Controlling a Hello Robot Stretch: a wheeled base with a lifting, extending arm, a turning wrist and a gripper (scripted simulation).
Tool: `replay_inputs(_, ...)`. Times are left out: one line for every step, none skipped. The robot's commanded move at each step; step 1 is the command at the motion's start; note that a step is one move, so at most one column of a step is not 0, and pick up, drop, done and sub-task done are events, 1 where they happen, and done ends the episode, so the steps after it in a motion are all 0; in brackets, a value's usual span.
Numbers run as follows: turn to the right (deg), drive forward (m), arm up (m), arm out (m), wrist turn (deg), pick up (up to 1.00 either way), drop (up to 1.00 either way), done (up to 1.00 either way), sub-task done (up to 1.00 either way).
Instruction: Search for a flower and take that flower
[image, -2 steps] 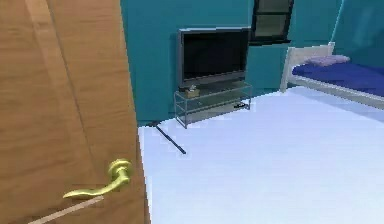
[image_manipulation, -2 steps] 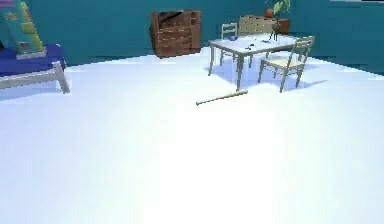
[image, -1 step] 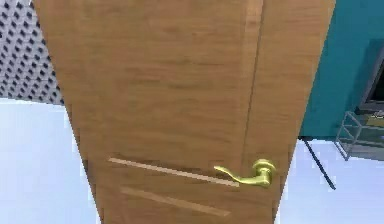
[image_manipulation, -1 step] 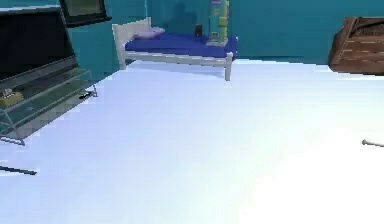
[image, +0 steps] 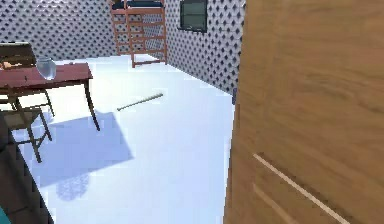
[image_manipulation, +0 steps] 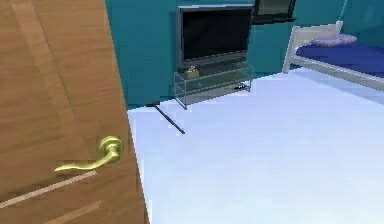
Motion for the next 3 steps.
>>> replay_inputs(-24.0,0.0,0.0,0.0,0.0,0.0,0.0,0.0,0.0)
replay_inputs(0.0,0.55,0.0,0.0,0.0,0.0,0.0,0.0,0.0)
replay_inputs(-6.0,0.0,0.0,0.0,0.0,0.0,0.0,0.0,0.0)
